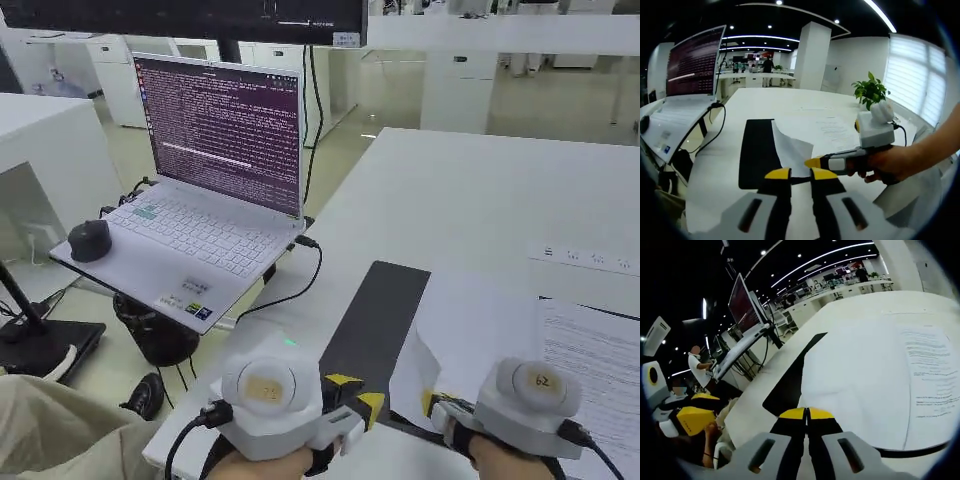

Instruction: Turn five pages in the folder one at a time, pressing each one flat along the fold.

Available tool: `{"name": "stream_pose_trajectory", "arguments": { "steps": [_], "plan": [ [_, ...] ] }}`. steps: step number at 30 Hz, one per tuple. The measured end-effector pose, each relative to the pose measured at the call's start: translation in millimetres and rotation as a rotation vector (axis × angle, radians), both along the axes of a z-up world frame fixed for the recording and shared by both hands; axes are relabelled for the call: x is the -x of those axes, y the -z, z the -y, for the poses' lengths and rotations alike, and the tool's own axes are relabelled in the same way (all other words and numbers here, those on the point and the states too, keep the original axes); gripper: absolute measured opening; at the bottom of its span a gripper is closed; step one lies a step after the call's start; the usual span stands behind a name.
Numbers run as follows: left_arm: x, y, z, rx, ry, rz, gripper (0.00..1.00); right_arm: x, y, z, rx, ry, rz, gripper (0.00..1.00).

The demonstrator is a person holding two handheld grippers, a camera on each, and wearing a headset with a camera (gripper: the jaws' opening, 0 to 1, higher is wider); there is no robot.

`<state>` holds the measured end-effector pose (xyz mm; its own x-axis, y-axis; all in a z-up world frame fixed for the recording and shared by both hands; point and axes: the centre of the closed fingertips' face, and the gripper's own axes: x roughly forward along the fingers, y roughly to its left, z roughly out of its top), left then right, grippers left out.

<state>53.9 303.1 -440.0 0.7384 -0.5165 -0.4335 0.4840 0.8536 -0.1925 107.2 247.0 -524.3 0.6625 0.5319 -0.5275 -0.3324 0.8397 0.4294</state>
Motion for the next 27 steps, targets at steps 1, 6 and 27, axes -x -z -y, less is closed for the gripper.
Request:
{"name": "stream_pose_trajectory", "arguments": {
  "steps": [1,6,27],
  "plan": [
    [-0.1,0.7,-0.6,0.001,-0.002,-0.002,0.13,0.7,4.9,-0.7,0.015,-0.007,-0.009,0.00],
    [-1.6,3.1,-0.7,0.007,-0.004,-0.014,0.13,-4.3,23.5,-0.2,0.057,-0.030,-0.029,0.00],
    [-20.0,22.6,14.3,-0.013,0.024,-0.058,0.14,6.3,34.0,-12.4,0.125,-0.160,0.021,0.09]
  ]
}}
